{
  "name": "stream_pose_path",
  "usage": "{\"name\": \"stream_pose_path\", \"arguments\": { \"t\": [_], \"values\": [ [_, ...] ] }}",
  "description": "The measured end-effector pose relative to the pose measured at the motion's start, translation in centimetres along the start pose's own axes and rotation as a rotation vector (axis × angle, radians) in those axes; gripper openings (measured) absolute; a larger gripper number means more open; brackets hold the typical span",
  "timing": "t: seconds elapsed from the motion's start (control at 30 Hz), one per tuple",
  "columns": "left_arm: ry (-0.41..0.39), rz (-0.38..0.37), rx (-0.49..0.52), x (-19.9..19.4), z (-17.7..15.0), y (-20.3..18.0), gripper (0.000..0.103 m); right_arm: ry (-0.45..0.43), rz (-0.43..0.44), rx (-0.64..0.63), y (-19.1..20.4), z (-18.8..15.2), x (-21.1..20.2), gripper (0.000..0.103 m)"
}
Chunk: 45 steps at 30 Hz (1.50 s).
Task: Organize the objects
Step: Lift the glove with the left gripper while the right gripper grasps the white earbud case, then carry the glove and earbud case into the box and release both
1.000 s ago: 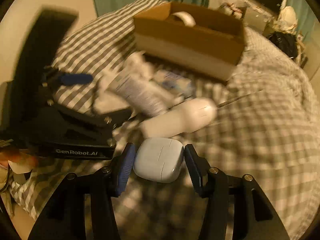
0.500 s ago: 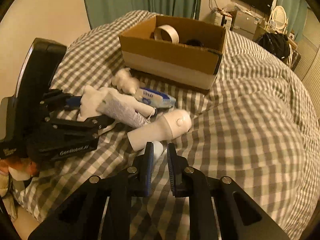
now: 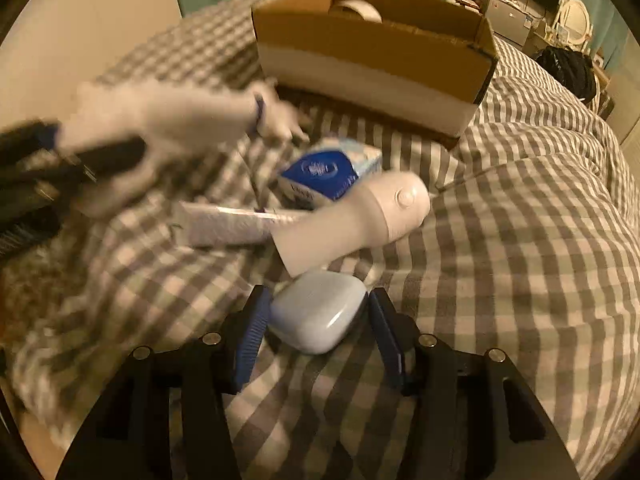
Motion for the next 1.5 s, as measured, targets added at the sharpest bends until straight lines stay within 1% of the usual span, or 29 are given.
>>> {"name": "stream_pose_path", "arguments": {
  "t": [0.2, 0.3, 0.37, 0.4, 0.43, 0.53, 0.67, 0.73, 0.8, 0.87, 0.93, 1.03, 1.07, 1.13, 1.17, 1.33, 1.5],
  "values": [
    [0.026, -0.002, -0.012, 0.4, -0.7, 0.1, 0.054, 0.059, 0.007, -0.018, 0.3, -0.7, 1.8, 0.054],
    [0.026, -0.006, -0.021, 0.3, -0.8, 0.2, 0.054, 0.064, -0.002, -0.037, 0.6, -0.7, 1.9, 0.053],
    [0.022, -0.008, -0.024, 0.0, -0.7, 0.2, 0.054, 0.044, -0.004, -0.032, 0.5, -0.6, 1.4, 0.052],
    [0.020, -0.009, -0.024, -0.1, -0.7, 0.2, 0.054, 0.036, -0.006, -0.034, 0.5, -0.6, 1.2, 0.041],
    [0.018, -0.010, -0.023, -0.3, -0.6, 0.1, 0.054, 0.012, -0.016, -0.039, 0.6, -0.4, 0.6, 0.033],
    [0.009, -0.011, -0.022, -0.7, -0.4, 0.0, 0.054, -0.027, -0.002, -0.024, 0.6, 0.2, -0.5, 0.029],
    [-0.003, -0.009, -0.023, -1.0, -0.2, 0.0, 0.054, -0.037, 0.003, -0.025, 0.8, 0.1, -1.1, 0.027],
    [-0.001, -0.007, -0.024, -1.0, -0.3, 0.1, 0.054, -0.051, 0.010, -0.031, 1.1, 0.1, -1.5, 0.024],
    [0.003, -0.005, -0.027, -0.9, -0.4, 0.1, 0.054, -0.063, 0.025, -0.049, 1.6, 0.8, -1.5, 0.022],
    [0.009, -0.005, -0.032, -0.6, -0.7, 0.2, 0.054, -0.064, 0.051, -0.061, 2.9, 1.1, -1.5, 0.022],
    [0.015, -0.007, -0.038, -0.4, -0.9, 0.4, 0.054, -0.047, 0.055, -0.071, 3.6, 0.9, -0.9, 0.022],
    [0.019, -0.009, -0.045, -0.2, -1.2, 0.6, 0.054, -0.019, 0.063, -0.058, 3.6, 0.7, 0.1, 0.024],
    [0.020, -0.010, -0.046, -0.1, -1.3, 0.7, 0.054, -0.005, 0.066, -0.049, 3.5, 0.6, 0.6, 0.024],
    [0.019, -0.016, -0.052, -0.1, -1.3, 0.8, 0.054, 0.057, 0.088, -0.031, 3.4, -0.4, 1.8, 0.024],
    [0.019, -0.017, -0.052, -0.1, -1.3, 0.8, 0.054, 0.064, 0.085, -0.034, 3.3, -0.7, 2.0, 0.024],
    [0.016, -0.018, -0.051, -0.2, -1.2, 0.8, 0.054, 0.024, 0.043, -0.062, 3.3, 0.0, 1.0, 0.023],
    [-0.007, -0.010, -0.043, -1.0, -0.2, 0.8, 0.054, -0.057, 0.044, -0.037, 2.8, 2.1, -1.9, 0.022]
  ]
}}
Point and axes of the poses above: each gripper's, at about its wrist camera, not at the fingertips, and x roughly the way its jaws point, y to its left, z to its top, the point moved 8 cm from there along x, roughly the way its jaws point, and after that the axes turned 14 degrees about -y, right-handed, at the moved point
